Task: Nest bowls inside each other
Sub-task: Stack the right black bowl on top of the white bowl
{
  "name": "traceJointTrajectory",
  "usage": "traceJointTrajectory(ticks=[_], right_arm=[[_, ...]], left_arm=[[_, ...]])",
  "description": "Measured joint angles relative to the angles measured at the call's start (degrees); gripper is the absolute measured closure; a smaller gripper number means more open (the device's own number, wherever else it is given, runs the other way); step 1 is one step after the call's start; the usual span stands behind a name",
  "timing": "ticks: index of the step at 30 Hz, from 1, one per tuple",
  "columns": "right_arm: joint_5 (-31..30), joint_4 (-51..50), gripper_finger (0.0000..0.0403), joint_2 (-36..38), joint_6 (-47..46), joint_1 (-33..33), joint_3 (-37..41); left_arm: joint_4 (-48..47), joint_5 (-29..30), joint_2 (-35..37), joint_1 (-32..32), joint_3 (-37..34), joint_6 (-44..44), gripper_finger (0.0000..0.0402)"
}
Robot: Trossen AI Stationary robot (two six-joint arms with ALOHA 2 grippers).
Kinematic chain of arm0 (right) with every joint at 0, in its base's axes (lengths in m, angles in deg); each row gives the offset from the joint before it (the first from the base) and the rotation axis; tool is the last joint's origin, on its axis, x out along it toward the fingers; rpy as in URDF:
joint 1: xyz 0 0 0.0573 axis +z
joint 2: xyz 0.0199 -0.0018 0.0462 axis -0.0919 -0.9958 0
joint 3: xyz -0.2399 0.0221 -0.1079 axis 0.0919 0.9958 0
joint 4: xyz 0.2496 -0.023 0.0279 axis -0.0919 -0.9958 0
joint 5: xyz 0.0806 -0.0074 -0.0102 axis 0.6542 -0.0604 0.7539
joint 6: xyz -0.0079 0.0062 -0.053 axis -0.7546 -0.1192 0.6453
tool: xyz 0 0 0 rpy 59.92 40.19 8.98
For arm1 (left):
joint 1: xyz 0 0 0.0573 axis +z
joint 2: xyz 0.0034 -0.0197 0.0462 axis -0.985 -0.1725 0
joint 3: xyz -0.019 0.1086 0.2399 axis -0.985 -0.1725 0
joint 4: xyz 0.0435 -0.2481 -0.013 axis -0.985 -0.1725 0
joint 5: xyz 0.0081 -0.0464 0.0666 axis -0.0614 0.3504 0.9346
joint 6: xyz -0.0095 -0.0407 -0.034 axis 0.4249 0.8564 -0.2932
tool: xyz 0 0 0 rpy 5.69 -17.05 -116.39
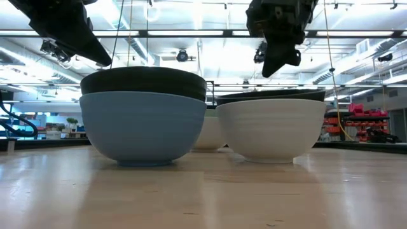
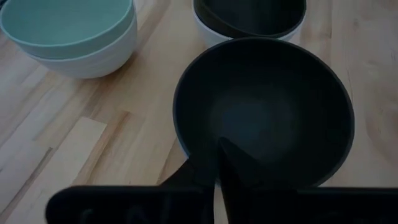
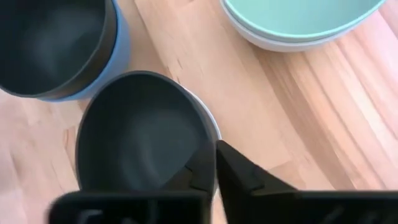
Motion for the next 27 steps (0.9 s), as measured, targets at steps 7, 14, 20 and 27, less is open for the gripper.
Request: traceJointTrajectory(ticks=[7,14,20,27], right_arm=[[-1.3,-0.3,0.0397,-0.2,1.2,2.0,0.0],[-1.3,-1.0,0.0399,-0.2,-0.1,3.3,1.4],[-1.2,-0.7,0.0401,-0.2,-0.9,2.9,4.3],[-1.0,0.9,0.0402,-0.2,-1.9,2.9,7.2]], left_arm=[[0.0,0.4,0.0,0.0,0.0,0.0,0.0376],[0.0,0.4,0.0,0.0,0.0,0.0,0.0387],[0.0,0.4,0.0,0.0,0.0,0.0,0.0380],[0.0,0.4,0.0,0.0,0.0,0.0,0.0382]])
